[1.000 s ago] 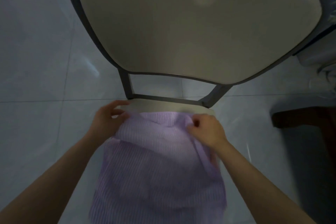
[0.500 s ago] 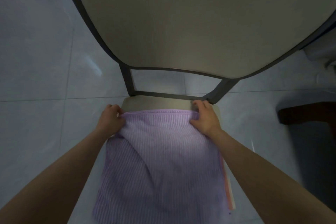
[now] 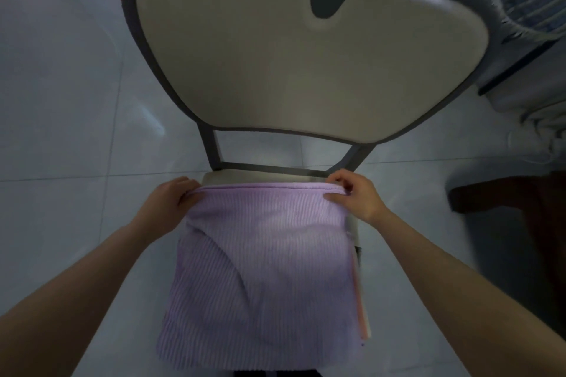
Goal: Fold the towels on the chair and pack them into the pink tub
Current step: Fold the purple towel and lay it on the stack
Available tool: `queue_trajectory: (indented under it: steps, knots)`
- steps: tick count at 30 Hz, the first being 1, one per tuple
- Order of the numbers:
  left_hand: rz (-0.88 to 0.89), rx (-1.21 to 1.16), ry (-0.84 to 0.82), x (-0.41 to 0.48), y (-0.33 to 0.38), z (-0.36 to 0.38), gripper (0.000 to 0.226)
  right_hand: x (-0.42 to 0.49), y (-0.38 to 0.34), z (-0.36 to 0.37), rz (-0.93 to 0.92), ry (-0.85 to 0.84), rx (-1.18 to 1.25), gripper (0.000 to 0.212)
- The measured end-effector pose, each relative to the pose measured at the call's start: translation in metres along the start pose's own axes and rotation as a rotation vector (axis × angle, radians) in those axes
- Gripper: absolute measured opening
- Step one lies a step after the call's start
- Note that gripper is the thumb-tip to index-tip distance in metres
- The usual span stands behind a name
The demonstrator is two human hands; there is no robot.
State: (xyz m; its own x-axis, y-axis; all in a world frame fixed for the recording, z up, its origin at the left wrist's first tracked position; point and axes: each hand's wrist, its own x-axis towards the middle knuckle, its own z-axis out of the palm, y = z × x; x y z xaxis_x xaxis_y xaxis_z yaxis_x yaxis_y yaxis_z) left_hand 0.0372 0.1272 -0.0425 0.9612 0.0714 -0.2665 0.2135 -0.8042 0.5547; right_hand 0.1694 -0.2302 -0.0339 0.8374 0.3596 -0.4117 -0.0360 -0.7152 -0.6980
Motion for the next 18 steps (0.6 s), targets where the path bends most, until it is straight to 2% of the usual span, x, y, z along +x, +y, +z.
queue_trajectory:
  steps: [3, 5, 8, 10, 13, 16, 18]
  knots:
    - [0.111, 0.074, 0.072, -0.020, 0.024, -0.035, 0.055, -0.013, -0.023, -0.030, -0.102, -0.028, 0.014, 0.014]
    - [0.208, 0.160, 0.104, -0.034, 0.049, -0.067, 0.057, -0.027, -0.044, -0.054, -0.232, 0.005, -0.084, 0.013]
    - [0.349, 0.260, 0.166, -0.057, 0.081, -0.113, 0.039, -0.051, -0.078, -0.088, -0.438, 0.013, -0.210, 0.014]
    - [0.392, 0.198, 0.193, -0.074, 0.100, -0.138, 0.034, -0.074, -0.103, -0.111, -0.449, -0.043, -0.193, 0.007]
    - [0.364, 0.027, 0.216, -0.107, 0.132, -0.174, 0.051, -0.116, -0.135, -0.143, -0.459, -0.079, -0.171, 0.005]
    - [0.384, 0.015, 0.236, -0.137, 0.157, -0.198, 0.051, -0.153, -0.149, -0.170, -0.535, -0.085, -0.130, 0.024]
    - [0.401, 0.018, 0.200, -0.149, 0.165, -0.204, 0.050, -0.167, -0.149, -0.178, -0.499, -0.182, -0.189, 0.041]
